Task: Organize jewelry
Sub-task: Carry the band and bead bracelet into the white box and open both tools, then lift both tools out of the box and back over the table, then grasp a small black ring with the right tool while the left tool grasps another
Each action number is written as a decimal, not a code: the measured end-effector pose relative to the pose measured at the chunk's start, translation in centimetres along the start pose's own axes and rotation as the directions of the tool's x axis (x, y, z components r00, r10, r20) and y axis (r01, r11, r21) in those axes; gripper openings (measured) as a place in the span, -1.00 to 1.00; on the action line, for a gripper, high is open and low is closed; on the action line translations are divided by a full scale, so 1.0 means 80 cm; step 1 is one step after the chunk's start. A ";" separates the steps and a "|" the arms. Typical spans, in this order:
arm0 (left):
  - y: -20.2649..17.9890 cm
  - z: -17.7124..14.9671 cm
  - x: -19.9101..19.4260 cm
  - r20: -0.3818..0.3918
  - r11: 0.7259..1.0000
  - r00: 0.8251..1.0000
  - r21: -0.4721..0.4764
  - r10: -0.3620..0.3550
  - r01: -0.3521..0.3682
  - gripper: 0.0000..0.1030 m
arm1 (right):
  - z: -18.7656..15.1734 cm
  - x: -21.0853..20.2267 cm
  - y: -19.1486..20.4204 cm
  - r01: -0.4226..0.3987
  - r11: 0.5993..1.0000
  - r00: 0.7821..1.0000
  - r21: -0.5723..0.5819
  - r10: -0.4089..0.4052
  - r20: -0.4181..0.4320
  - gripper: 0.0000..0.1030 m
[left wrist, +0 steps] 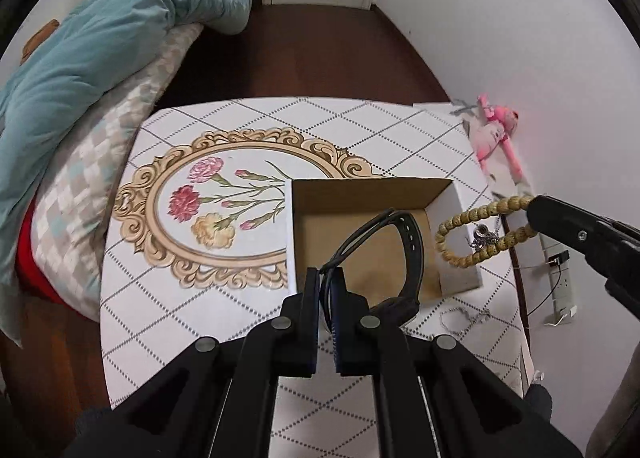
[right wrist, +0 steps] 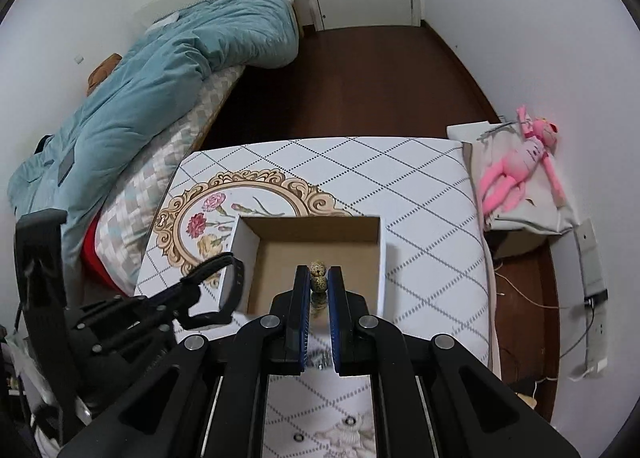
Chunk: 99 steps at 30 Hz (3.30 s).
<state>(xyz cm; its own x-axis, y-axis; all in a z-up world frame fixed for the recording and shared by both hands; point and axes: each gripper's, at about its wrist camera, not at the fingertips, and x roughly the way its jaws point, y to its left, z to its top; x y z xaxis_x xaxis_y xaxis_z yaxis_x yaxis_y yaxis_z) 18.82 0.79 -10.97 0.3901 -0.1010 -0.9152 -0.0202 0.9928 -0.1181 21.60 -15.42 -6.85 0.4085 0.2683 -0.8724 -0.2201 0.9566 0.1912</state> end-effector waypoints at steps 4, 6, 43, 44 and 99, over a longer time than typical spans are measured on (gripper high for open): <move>0.003 0.017 0.029 -0.042 1.000 0.999 0.002 0.008 -0.008 -0.93 | 0.016 0.035 0.000 0.005 1.000 0.999 -0.001 -0.005 -0.047 -0.82; 0.004 0.025 0.040 -0.064 1.000 0.998 -0.001 0.013 -0.014 -0.87 | 0.022 0.055 -0.002 0.011 1.000 0.998 0.004 -0.011 -0.069 -0.82; 0.013 -0.028 0.038 0.086 0.985 0.981 -0.005 0.173 -0.173 1.00 | -0.065 0.108 -0.044 0.310 0.950 0.947 -0.023 -0.311 -0.078 0.99; 0.012 -0.030 0.035 0.088 0.985 0.982 -0.007 0.170 -0.170 1.00 | -0.066 0.104 -0.044 0.309 0.951 0.948 -0.019 -0.310 -0.071 0.99; 0.015 -0.219 0.059 -0.088 0.969 0.966 -0.029 0.242 -0.246 0.99 | -0.268 0.106 -0.018 0.164 0.984 0.978 -0.064 -0.171 -0.119 -0.43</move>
<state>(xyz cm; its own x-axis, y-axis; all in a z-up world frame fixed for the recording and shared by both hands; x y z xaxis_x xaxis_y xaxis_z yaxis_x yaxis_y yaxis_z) 4.52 0.38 -22.17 0.2911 0.1374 -0.9468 -0.1423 0.9848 0.0992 6.40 -16.97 -24.14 0.3319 0.0853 -0.9395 -0.2060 0.9784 0.0161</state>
